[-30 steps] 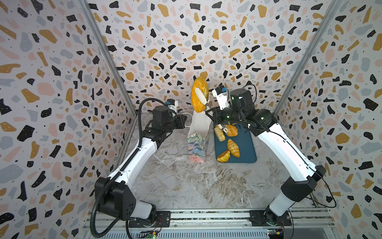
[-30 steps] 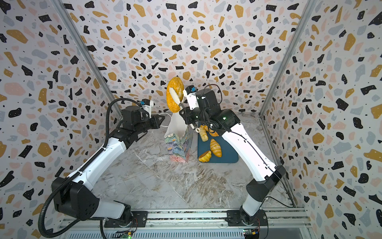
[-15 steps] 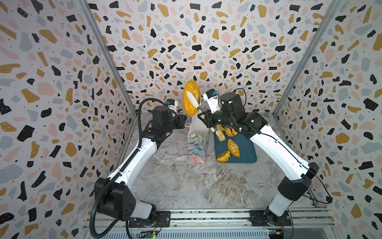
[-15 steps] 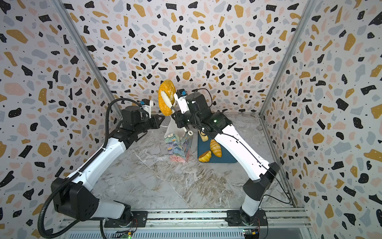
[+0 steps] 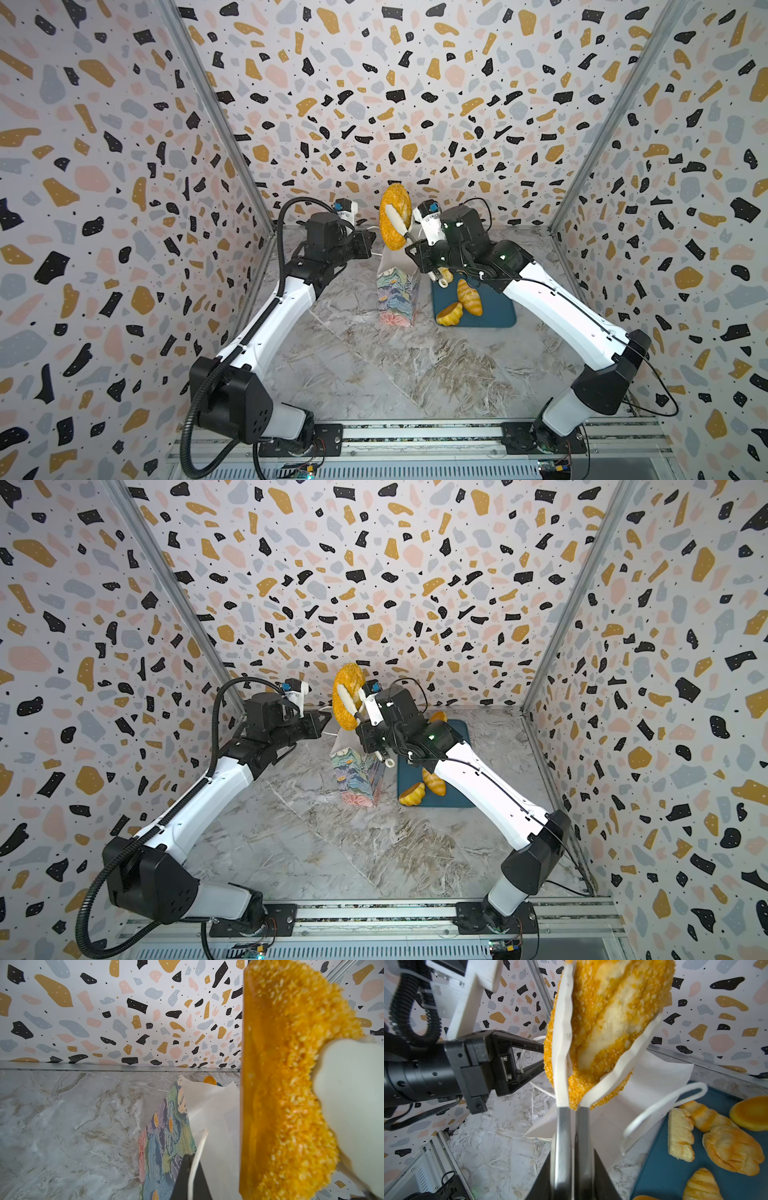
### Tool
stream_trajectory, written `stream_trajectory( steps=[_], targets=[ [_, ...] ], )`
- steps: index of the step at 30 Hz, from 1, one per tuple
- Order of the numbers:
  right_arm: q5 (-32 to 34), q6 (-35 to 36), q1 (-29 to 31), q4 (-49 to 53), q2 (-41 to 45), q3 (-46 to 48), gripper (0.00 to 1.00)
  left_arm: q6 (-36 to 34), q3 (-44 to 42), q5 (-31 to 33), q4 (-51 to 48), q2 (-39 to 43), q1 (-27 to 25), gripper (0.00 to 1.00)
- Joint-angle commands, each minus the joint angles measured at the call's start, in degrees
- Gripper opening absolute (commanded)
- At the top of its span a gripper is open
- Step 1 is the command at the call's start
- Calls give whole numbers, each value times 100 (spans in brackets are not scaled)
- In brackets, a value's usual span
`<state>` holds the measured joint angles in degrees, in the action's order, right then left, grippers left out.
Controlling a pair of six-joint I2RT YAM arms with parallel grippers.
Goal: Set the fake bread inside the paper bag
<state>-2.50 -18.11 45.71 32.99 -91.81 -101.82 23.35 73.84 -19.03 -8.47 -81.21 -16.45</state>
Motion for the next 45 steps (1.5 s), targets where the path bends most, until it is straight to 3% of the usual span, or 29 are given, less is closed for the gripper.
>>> stream_trajectory(
  steps=[1,23,27,30,35,45],
  targets=[
    [195,-51,-10,-535,494,64,21,-28,-32,-10,153,188,28,0],
    [420,-118,-19,-488,739,795,22,-23,-44,-13,161,204,28,0],
    [443,-142,-14,-435,744,863,26,-24,-44,4,164,216,32,0],
    [523,-177,-23,-444,785,922,35,-27,-59,9,177,241,28,0],
    [589,-219,-27,-522,881,1021,43,-17,-97,43,218,281,35,0],
    [470,-314,-111,-636,933,1051,48,1,-98,24,215,222,32,0]
  ],
)
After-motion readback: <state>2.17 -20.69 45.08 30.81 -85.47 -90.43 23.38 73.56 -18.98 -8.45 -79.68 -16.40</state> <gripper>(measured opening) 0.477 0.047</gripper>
